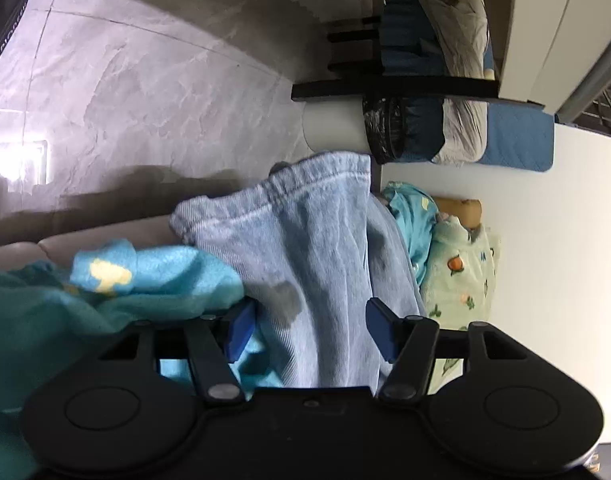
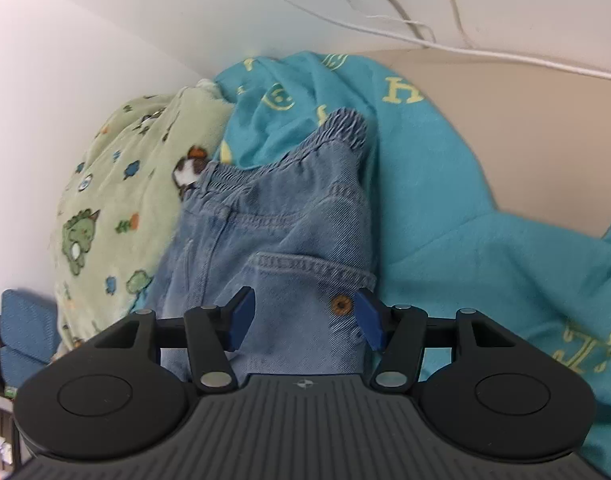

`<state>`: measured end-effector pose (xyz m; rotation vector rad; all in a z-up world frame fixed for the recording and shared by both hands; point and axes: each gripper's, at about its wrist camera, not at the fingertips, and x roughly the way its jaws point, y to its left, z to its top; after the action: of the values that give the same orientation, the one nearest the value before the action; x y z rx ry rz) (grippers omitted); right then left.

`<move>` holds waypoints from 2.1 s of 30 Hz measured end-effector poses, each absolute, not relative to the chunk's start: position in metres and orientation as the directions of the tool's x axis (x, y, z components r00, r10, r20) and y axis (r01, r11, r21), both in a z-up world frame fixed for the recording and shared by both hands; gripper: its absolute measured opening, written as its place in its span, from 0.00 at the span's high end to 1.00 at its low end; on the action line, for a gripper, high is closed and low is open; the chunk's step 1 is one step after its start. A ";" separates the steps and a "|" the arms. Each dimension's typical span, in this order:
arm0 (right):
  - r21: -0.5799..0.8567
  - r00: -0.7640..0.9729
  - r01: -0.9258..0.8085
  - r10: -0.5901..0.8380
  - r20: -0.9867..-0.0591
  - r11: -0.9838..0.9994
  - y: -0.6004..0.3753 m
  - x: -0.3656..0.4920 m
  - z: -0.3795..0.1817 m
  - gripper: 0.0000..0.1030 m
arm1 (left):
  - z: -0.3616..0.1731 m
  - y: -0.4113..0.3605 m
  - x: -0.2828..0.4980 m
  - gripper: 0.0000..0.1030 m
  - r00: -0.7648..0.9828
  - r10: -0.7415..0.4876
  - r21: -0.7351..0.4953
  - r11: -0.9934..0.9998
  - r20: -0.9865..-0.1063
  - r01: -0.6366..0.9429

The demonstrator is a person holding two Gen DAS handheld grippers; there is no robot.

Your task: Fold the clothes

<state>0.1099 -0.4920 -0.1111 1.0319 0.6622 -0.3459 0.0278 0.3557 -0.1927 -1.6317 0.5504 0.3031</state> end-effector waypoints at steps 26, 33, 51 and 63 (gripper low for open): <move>0.626 0.760 0.616 -0.151 -0.632 0.478 -0.502 0.112 -0.107 0.43 | -0.102 0.338 0.045 0.97 0.905 -0.228 -0.928 0.190 -0.360 -0.322; 0.668 0.773 0.610 -0.133 -0.620 0.427 -0.508 0.133 -0.123 0.43 | -0.088 0.328 0.051 0.97 0.903 -0.183 -0.912 0.213 -0.389 -0.350; 0.702 0.761 0.644 -0.161 -0.629 0.304 -0.502 0.143 -0.147 0.48 | -0.125 0.311 0.091 0.73 0.671 -0.279 -0.726 0.300 -0.687 -0.618; 0.685 0.755 0.642 -0.129 -0.643 0.344 -0.500 0.147 -0.152 0.77 | -0.111 0.286 0.099 0.95 0.648 -0.251 -0.673 0.480 -0.719 -0.562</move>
<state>0.1467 -0.5005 -0.1515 1.1163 0.5358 -0.5333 0.0992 0.2855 -0.1105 -1.0884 0.8864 0.2241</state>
